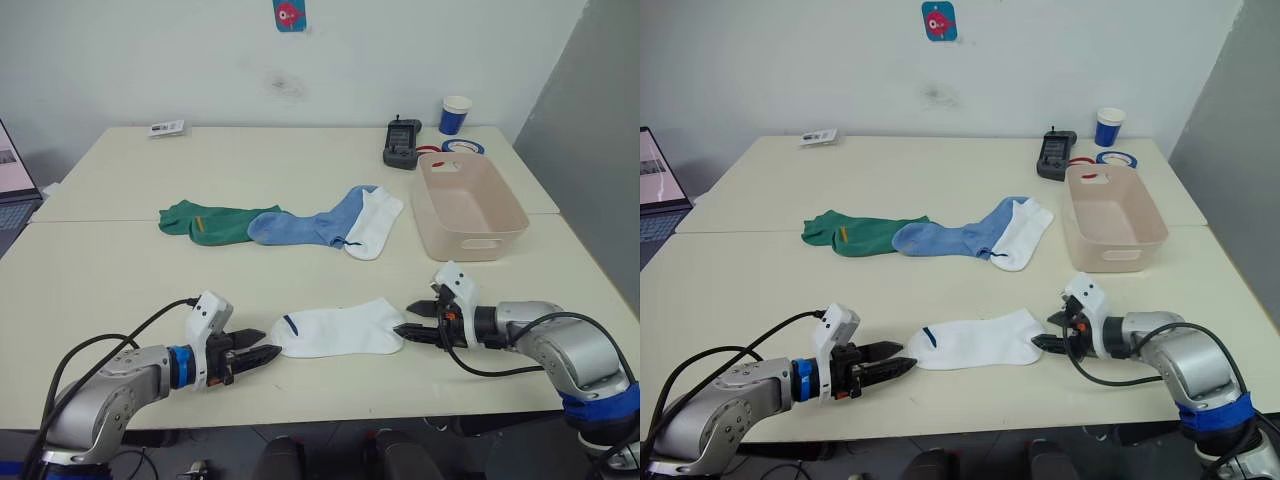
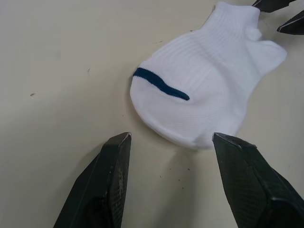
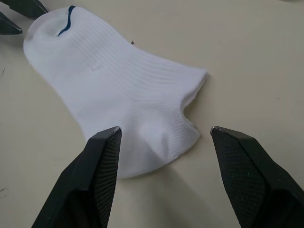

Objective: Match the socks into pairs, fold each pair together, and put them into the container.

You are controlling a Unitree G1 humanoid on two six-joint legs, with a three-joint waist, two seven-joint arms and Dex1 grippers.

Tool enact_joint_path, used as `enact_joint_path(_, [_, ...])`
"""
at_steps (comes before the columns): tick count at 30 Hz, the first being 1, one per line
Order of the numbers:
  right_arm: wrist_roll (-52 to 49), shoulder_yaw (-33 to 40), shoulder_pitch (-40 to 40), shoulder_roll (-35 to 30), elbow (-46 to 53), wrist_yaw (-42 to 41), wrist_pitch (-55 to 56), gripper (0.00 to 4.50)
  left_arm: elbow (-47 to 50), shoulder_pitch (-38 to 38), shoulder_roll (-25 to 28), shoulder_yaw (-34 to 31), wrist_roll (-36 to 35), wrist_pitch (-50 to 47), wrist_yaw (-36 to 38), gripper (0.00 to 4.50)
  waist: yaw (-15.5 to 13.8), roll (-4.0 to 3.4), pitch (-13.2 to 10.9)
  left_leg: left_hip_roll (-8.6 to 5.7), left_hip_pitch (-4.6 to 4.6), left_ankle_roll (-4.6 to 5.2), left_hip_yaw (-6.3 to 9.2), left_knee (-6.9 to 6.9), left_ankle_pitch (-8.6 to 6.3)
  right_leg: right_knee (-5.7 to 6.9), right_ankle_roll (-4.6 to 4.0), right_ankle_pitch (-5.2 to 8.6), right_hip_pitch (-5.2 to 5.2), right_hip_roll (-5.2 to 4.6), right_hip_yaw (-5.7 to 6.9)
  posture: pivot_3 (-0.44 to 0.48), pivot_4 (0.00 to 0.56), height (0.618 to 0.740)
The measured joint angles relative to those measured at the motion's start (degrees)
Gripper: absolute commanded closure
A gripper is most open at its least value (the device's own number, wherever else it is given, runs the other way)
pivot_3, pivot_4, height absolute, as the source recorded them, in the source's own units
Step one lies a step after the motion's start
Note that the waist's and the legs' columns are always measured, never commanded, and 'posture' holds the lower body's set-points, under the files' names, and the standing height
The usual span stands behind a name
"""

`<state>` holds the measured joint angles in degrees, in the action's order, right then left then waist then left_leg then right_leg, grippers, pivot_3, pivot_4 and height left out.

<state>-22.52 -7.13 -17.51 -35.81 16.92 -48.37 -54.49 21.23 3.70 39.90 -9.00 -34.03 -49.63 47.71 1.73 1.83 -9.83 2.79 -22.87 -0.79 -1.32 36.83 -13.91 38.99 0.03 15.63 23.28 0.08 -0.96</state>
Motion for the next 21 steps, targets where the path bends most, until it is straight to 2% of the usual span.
enact_joint_path(5, [1.0,-1.1,-0.5,0.7,-2.3,0.2,1.8,1.28,0.5,-0.7,-3.0,1.0,-0.1,-0.1,-2.8,1.68,-0.1,-0.03,0.0,-0.05,0.0,0.0,0.01,0.01,0.0,0.0,0.0,0.0,-0.05,-0.04,0.01,0.0,0.15,0.74])
enact_joint_path(8, [1.0,-1.5,-1.1,1.2,-2.9,0.6,1.8,1.85,0.3,-1.7,-4.3,2.1,-0.1,-0.1,-4.1,1.64,-0.3,-0.02,0.0,-0.07,-0.01,0.0,0.03,0.01,0.0,0.0,0.01,0.0,-0.06,-0.03,0.04,0.0,0.15,0.74])
enact_joint_path(15, [0.2,-1.5,-1.2,1.7,-3.1,0.7,1.1,4.34,-0.9,-1.8,-4.2,2.3,0.0,0.3,-5.5,3.75,-0.3,-0.02,0.0,-0.08,-0.02,0.0,0.02,0.01,0.0,-0.01,0.03,0.01,-0.06,-0.07,0.0,0.0,0.15,0.74])
enact_joint_path(16, [-0.3,-1.4,-1.2,1.9,-3.0,0.7,0.9,4.5,-1.1,-1.8,-4.1,2.3,0.1,0.4,-5.6,4.07,-0.3,-0.02,0.0,-0.07,-0.02,0.0,0.03,0.01,0.0,-0.01,0.03,0.01,-0.06,-0.07,0.02,0.0,0.15,0.74])
enact_joint_path(18, [-1.3,-1.4,-1.1,2.0,-2.0,1.0,0.0,4.5,-1.5,-1.8,-4.0,2.3,0.2,0.4,-5.7,4.47,-0.2,-0.02,0.0,-0.07,-0.02,0.0,0.04,0.0,0.0,-0.01,0.03,0.01,-0.06,-0.07,0.02,0.0,0.15,0.74])
enact_joint_path(21, [-1.8,-1.4,-1.2,2.2,-0.6,1.4,-0.8,4.5,-1.6,-1.9,-4.0,2.4,0.1,0.4,-5.7,4.47,-0.2,-0.02,0.0,-0.06,-0.02,0.0,0.05,0.0,0.0,-0.01,0.03,0.01,-0.06,-0.07,0.02,0.0,0.15,0.74])
